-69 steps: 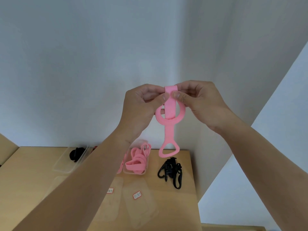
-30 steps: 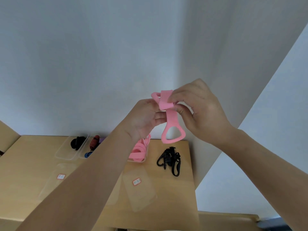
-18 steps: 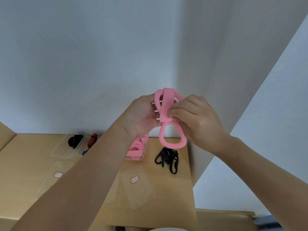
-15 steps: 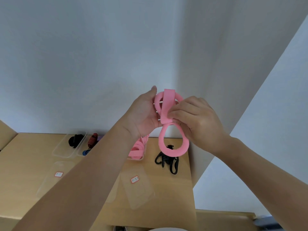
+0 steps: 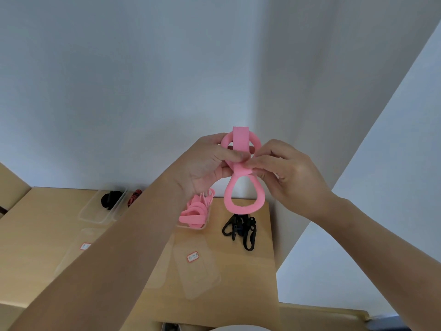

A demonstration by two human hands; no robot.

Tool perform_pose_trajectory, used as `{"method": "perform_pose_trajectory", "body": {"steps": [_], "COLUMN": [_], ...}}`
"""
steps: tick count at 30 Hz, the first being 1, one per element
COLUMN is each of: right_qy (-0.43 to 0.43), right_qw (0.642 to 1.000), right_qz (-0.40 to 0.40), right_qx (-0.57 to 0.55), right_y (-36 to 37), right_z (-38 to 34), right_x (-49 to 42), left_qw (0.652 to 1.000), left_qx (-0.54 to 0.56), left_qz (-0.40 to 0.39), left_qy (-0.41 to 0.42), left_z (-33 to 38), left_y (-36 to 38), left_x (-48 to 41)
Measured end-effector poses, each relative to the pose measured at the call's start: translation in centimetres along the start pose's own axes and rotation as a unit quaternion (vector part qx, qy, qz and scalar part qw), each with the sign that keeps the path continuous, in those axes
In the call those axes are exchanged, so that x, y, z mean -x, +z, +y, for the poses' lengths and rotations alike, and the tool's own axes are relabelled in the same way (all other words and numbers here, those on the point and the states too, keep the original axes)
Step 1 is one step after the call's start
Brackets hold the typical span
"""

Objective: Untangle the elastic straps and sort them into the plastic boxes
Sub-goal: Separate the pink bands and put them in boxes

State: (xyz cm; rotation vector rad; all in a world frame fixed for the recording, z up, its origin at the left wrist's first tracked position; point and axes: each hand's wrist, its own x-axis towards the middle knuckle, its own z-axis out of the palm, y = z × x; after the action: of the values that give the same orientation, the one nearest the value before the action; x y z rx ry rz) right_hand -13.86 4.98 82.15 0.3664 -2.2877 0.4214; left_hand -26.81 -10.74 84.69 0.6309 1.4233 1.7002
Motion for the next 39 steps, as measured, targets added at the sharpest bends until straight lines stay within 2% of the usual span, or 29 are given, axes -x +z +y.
{"method": "perform_pose_trajectory", "body": {"steps": [4, 9, 13, 16, 17, 19, 22, 25, 27, 34, 39], "right_qy": [-0.018, -0.045, 0.018, -0.102, -0.105, -0.053, 0.102, 0.285, 0.358, 0.347, 0.314], "right_qw": [0.999, 0.995, 0.997, 0.989, 0.990, 0.998, 0.989, 0.942, 0.911, 0.909, 0.919], "right_qz": [0.005, -0.029, -0.042, -0.017, -0.012, 0.004, 0.034, 0.036, 0.037, 0.120, 0.096], "right_qx": [0.039, 0.090, 0.069, 0.109, 0.099, 0.035, -0.101, -0.175, -0.201, -0.195, -0.219], "right_y": [-0.1, 0.4, 0.5, 1.1, 1.0, 0.9, 0.9, 1.4, 2.0, 3.3, 3.0], "right_z": [0.3, 1.0, 1.1, 1.3, 1.3, 1.0, 0.2, -0.1, -0.2, -1.0, -0.4], "right_x": [0.2, 1.5, 3.3, 4.3, 4.1, 3.5, 2.8, 1.9, 1.6, 1.6, 1.0], "left_qw": [0.999, 0.995, 0.992, 0.990, 0.989, 0.987, 0.978, 0.971, 0.972, 0.991, 0.995], "left_qx": [0.019, 0.026, 0.038, 0.018, 0.001, -0.036, -0.123, -0.150, -0.139, -0.027, -0.031], "left_qz": [0.044, 0.096, 0.119, 0.138, 0.144, 0.148, 0.137, 0.141, 0.141, 0.065, 0.052], "left_qy": [0.005, 0.009, 0.013, 0.020, 0.025, 0.045, 0.094, 0.124, 0.125, 0.114, 0.085], "left_z": [-0.1, -0.2, -0.2, -0.7, -0.9, -1.3, -1.9, -2.6, -2.9, -3.5, -3.0], "left_y": [0.2, 0.3, 0.2, 0.4, 0.5, 0.8, 1.2, 1.5, 1.6, 1.4, 0.5], "left_x": [-0.2, -0.2, -0.4, -0.5, -0.6, -0.4, 0.1, 0.5, 0.7, 1.0, 0.8]}}
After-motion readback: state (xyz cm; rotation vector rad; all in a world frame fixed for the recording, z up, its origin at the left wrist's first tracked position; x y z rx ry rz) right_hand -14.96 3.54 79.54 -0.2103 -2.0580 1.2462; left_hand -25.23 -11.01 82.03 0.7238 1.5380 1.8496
